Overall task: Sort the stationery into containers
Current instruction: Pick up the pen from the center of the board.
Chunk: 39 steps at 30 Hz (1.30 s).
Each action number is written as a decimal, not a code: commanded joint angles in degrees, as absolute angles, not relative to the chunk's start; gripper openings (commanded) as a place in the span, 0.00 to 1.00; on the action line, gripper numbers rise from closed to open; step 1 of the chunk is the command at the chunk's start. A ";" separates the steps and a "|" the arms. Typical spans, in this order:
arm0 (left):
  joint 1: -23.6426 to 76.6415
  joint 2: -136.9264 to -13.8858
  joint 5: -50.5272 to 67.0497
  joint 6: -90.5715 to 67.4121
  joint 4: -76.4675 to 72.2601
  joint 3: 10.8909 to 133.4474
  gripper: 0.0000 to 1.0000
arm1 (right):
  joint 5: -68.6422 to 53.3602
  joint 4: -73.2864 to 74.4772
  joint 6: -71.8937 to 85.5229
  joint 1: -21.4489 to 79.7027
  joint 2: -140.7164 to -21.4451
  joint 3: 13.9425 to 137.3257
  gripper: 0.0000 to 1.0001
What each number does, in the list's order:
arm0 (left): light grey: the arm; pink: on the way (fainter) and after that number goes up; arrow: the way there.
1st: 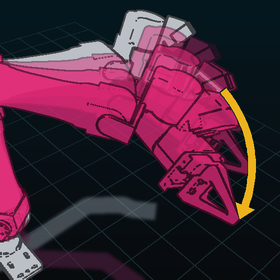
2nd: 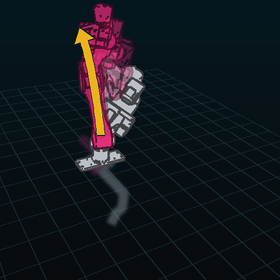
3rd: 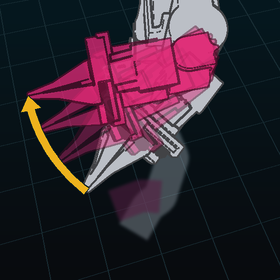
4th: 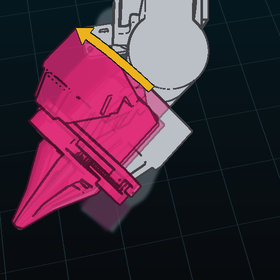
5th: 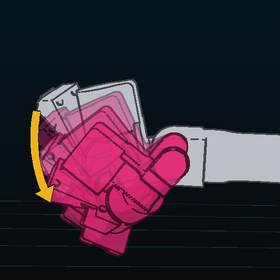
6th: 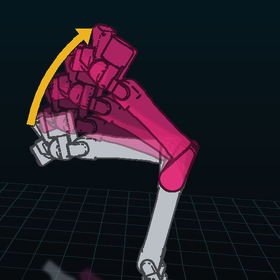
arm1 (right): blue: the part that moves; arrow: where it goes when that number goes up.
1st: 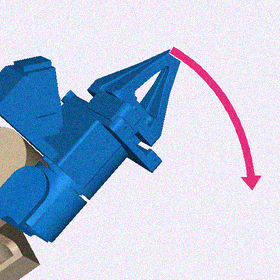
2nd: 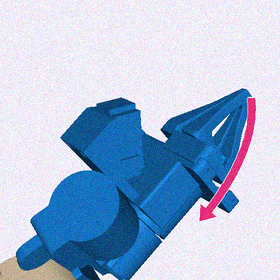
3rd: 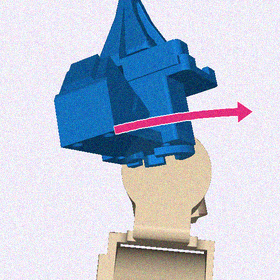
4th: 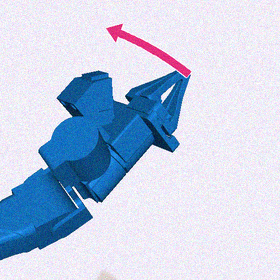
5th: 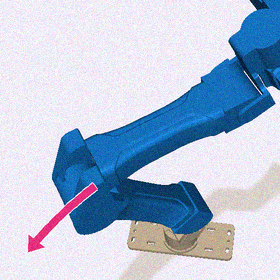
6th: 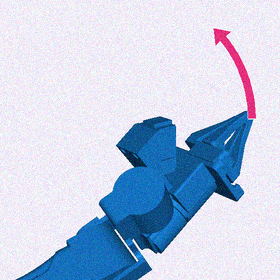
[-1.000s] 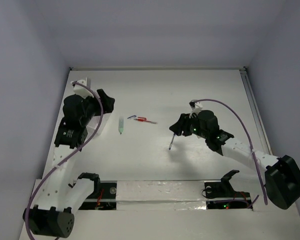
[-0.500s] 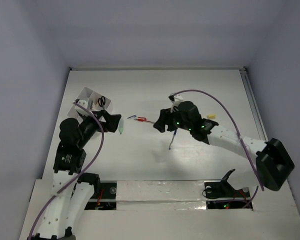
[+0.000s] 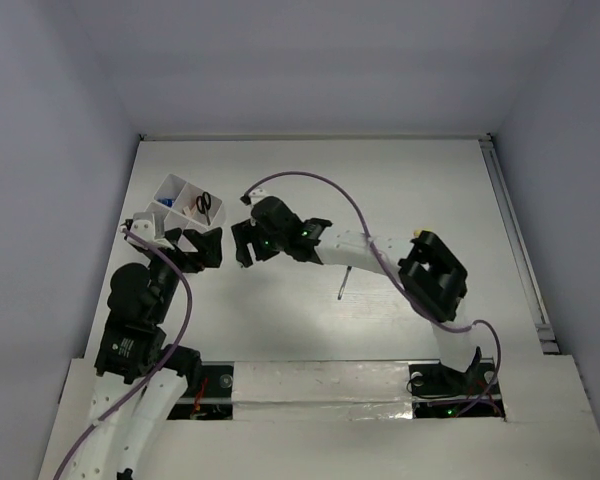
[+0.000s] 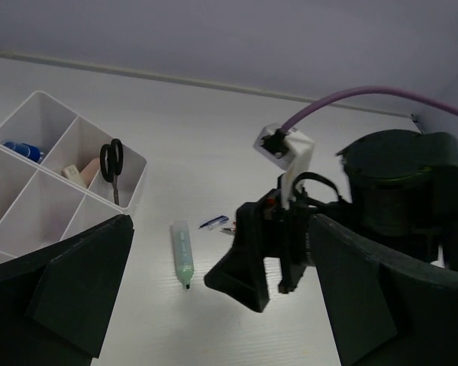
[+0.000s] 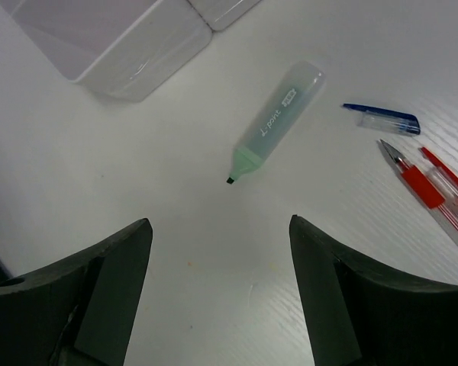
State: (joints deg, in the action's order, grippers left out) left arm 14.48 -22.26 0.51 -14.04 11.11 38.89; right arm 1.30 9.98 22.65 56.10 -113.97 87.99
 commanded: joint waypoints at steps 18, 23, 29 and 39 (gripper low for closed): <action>21.88 -19.16 -9.67 -15.12 11.51 40.69 0.99 | 12.83 30.75 18.02 58.62 -140.53 121.90 0.67; 21.88 -19.25 -11.59 -15.29 11.86 40.96 0.99 | 14.06 30.41 17.14 59.15 -141.86 121.39 0.57; 21.88 -19.95 -11.78 -15.47 11.78 40.87 0.99 | 13.36 25.05 16.61 59.15 -139.92 116.37 0.29; 20.30 -21.97 -10.02 -15.82 11.16 40.69 0.99 | 8.54 5.22 15.03 59.15 -122.65 96.61 0.02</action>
